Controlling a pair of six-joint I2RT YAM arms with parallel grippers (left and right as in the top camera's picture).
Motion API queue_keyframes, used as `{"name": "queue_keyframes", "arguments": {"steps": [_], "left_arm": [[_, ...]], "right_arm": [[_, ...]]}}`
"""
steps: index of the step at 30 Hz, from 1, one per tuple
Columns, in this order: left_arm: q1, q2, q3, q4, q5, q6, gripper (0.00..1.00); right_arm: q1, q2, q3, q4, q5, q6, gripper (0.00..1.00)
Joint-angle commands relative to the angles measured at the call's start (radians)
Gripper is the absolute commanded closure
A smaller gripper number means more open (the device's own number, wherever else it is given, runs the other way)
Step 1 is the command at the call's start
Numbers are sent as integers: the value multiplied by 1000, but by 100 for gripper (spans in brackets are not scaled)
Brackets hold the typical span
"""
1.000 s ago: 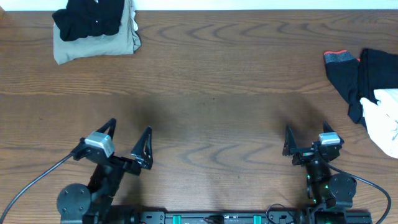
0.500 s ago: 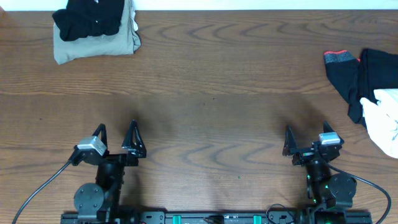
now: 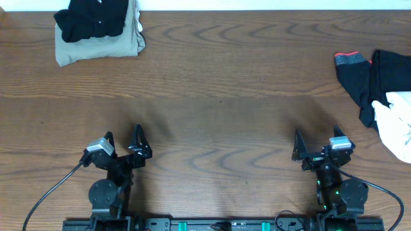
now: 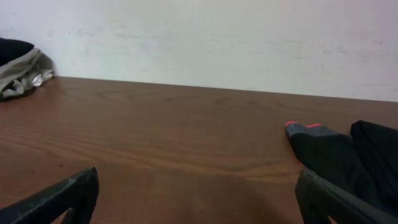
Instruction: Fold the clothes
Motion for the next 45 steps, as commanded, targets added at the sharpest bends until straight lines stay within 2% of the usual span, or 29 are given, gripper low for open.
{"name": "queue_keyframes", "arguments": {"steps": [1,14,21,45], "left_arm": [[-4,-12,-43,37,-26,24,2],[1,-12,-50,-37,-19,209,2],[54,-11,-50,-35,-19,211,2],[54,-9,-50,-35,-19,211,2]], "right_arm": [[-6,-6,-2,-4,-8,-4,1],[-6,-6,-2,-4,-7,-4,1],[-6,-6,-2,-4,-7,-4,1],[-6,-6,-2,-4,-7,-4,1]]}}
